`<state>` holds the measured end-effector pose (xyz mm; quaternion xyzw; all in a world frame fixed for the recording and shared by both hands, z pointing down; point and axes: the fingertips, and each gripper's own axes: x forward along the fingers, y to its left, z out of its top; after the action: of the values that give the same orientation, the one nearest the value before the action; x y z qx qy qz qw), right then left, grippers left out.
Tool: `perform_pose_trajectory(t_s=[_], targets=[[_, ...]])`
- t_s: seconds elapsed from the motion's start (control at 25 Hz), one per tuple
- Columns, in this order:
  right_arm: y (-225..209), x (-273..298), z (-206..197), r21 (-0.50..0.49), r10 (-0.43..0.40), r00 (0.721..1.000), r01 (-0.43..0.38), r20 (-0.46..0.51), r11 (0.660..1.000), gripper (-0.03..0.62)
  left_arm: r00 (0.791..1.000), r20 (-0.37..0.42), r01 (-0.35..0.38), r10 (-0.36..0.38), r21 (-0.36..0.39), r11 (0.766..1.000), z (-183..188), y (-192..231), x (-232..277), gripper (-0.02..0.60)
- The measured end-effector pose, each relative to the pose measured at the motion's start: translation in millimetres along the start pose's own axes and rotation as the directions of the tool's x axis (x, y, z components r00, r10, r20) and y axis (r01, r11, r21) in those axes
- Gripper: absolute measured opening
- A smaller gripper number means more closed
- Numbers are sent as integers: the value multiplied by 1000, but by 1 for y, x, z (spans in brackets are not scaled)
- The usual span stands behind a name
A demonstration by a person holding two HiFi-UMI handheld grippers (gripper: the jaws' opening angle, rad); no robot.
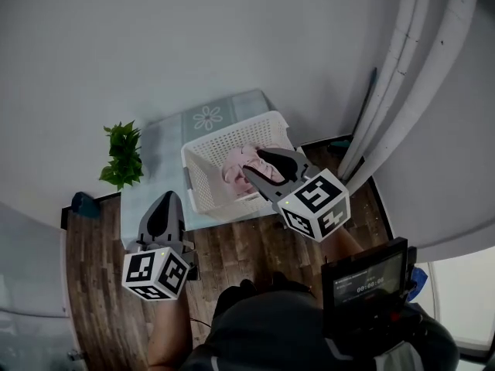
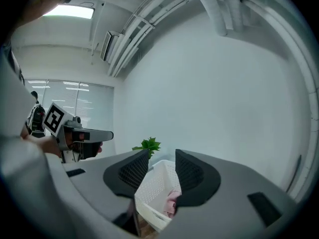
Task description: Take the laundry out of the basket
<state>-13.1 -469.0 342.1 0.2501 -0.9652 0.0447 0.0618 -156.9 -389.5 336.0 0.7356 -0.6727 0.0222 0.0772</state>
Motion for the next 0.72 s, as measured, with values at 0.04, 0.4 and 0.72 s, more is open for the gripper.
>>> perform_pose_trajectory(t_s=[0.04,0.4,0.72], targets=[[-4,6,-4,1,4,1000,-4,-14,1000,161,1000,-11,-15,15,1,1000,-2,4,4,9],[-48,68,-48,47,7,982,2,-190,999,302,999,-31,-16,16,-2,1000,-9,48,43,9],[-83,124,-103,57,31,922,-9,-386,998,414,999,-51,-15,14,-7,1000,-16,101,84,9]])
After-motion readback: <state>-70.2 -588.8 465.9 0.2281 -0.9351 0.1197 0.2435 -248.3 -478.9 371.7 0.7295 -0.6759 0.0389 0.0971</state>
